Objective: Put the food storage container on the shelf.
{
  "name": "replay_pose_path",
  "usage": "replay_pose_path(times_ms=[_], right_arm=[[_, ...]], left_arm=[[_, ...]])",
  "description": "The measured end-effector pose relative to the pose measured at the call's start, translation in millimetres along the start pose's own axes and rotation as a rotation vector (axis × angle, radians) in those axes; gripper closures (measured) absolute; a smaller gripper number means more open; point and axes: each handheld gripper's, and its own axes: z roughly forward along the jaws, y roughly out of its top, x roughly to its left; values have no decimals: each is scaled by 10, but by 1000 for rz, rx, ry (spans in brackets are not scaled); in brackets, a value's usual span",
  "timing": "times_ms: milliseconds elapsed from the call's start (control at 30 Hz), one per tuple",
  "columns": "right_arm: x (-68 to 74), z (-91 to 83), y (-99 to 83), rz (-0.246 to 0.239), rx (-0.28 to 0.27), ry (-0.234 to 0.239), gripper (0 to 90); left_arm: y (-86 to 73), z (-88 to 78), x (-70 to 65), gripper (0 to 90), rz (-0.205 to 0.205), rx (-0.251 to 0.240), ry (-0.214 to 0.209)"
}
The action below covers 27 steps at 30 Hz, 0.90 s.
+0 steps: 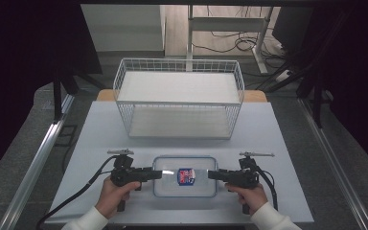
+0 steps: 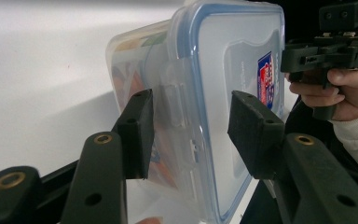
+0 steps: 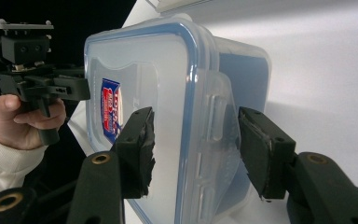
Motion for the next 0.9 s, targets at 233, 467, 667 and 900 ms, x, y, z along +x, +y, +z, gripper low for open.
replay_pose_path(times_ms=[233,467,667,900], right_arm=[[53,-19,42,-28,-14,-2,471],[51,-8,99,-46,-19,2,471],[53,49,212,-80,-22,-5,470],[-29,174,412,-105,-27,-20,467]], left_arm=[[45,-34,-17,522,12,-17,-2],[112,-51,-21,523,34,-28,6],[223,-62,73,524,47,-32,10],[421,3,239,523,60,-28,19]])
